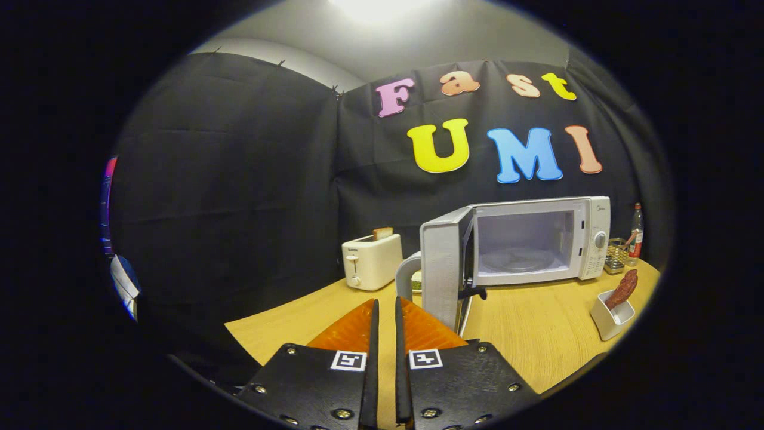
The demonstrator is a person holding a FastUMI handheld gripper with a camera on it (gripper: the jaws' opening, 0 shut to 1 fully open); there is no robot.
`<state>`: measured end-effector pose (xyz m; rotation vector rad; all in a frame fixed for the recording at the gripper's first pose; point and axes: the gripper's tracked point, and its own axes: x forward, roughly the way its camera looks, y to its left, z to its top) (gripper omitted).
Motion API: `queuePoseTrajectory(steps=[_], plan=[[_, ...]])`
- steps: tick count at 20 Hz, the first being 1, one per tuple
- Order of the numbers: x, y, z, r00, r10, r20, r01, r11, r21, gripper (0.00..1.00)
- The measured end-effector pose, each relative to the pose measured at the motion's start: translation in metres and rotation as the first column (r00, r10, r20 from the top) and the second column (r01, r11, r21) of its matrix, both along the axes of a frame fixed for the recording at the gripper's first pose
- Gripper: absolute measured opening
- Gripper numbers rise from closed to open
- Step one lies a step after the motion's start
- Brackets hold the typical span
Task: Open the microwave, put the food inside, and close the microwave door.
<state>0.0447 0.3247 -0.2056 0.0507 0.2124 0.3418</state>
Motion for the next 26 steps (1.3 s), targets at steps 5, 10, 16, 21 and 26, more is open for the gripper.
queuePoseTrajectory(steps=[5, 10, 16, 21, 26], plan=[[-0.002, -0.053, 0.014, 0.999, 0.048, -0.02, -0.048, 0.999, -0.004, 0.12], [0.014, -0.149, 0.033, 0.998, -0.049, 0.03, 0.049, 0.998, -0.027, 0.13], [0.039, -0.267, 0.047, 0.968, -0.229, 0.105, 0.238, 0.967, -0.087, 0.81], [0.057, -0.344, 0.033, 0.941, -0.331, 0.077, 0.338, 0.933, -0.124, 0.94], [0.07, -0.408, 0.009, 0.909, -0.415, 0.034, 0.416, 0.899, -0.137, 0.94]])
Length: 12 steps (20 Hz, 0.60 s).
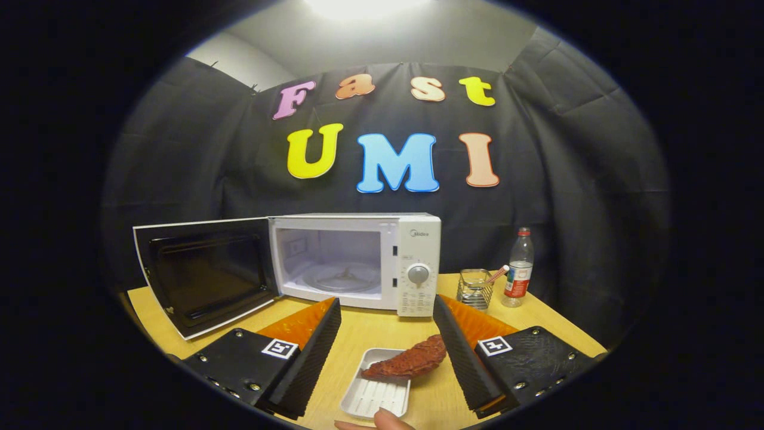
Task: Open the microwave, put the food inside, and close the microwave door.
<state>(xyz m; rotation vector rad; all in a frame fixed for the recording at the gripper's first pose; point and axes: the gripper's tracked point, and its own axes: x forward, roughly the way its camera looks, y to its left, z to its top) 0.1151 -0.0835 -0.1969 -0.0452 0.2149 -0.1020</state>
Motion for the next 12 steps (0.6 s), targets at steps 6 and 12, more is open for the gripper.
queuePoseTrajectory(steps=[6, 12], plan=[[0.017, -0.043, -0.06, 0.991, -0.016, -0.136, 0.055, 0.956, 0.288, 0.94], [0.022, -0.049, -0.093, 0.98, 0.04, -0.196, 0.054, 0.89, 0.453, 0.97]])
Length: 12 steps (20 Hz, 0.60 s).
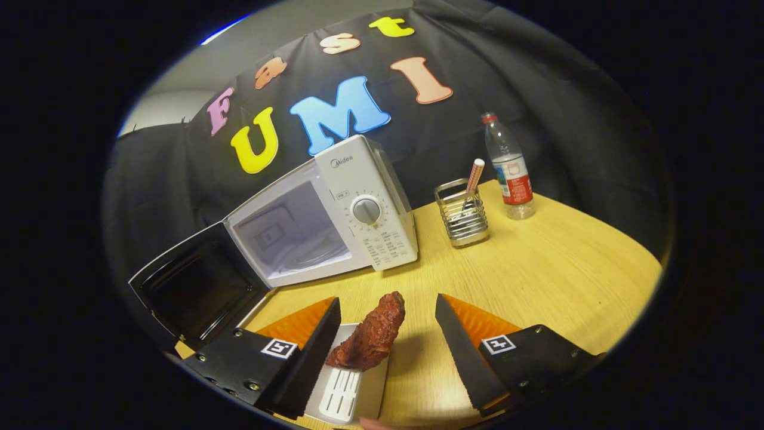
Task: Open the microwave, put the food inside, and close the microwave door.
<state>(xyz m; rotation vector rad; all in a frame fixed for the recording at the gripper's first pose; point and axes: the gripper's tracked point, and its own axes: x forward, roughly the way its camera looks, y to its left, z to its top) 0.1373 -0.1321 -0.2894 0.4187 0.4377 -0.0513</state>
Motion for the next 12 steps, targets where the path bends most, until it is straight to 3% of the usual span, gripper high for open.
queuePoseTrajectory(steps=[2, 5, 7, 12], plan=[[0.003, 0.01, -0.003, 0.999, 0.033, -0.001, -0.033, 0.995, 0.098, 0.94], [0.006, 0.014, -0.01, 0.999, 0.044, -0.012, -0.041, 0.982, 0.187, 0.72], [0.008, 0.01, -0.013, 1.0, 0.022, -0.018, -0.017, 0.975, 0.22, 0.3], [0.008, 0.023, 0.006, 0.999, 0.034, 0.04, -0.041, 0.982, 0.183, 0.13]])
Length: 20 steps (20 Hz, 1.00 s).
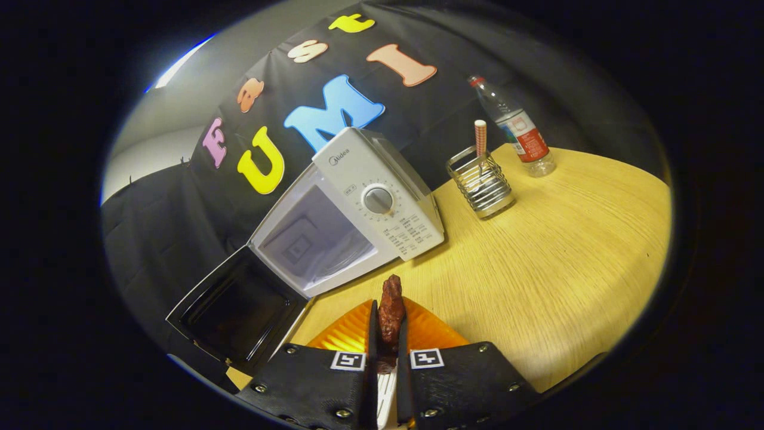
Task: Open the microwave, put the food inside, and close the microwave door.
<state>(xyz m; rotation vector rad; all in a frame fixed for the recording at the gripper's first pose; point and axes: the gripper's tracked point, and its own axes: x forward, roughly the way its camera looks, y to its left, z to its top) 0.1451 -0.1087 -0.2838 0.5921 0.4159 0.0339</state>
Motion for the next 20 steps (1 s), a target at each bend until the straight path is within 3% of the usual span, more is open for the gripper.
queuePoseTrajectory(steps=[12, 20], plan=[[0.003, 0.026, 0.056, 0.998, -0.002, 0.069, 0.002, 1.0, 0.001, 0.12], [0.054, 0.095, 0.086, 0.989, 0.018, 0.149, -0.021, 1.0, 0.019, 0.12]])
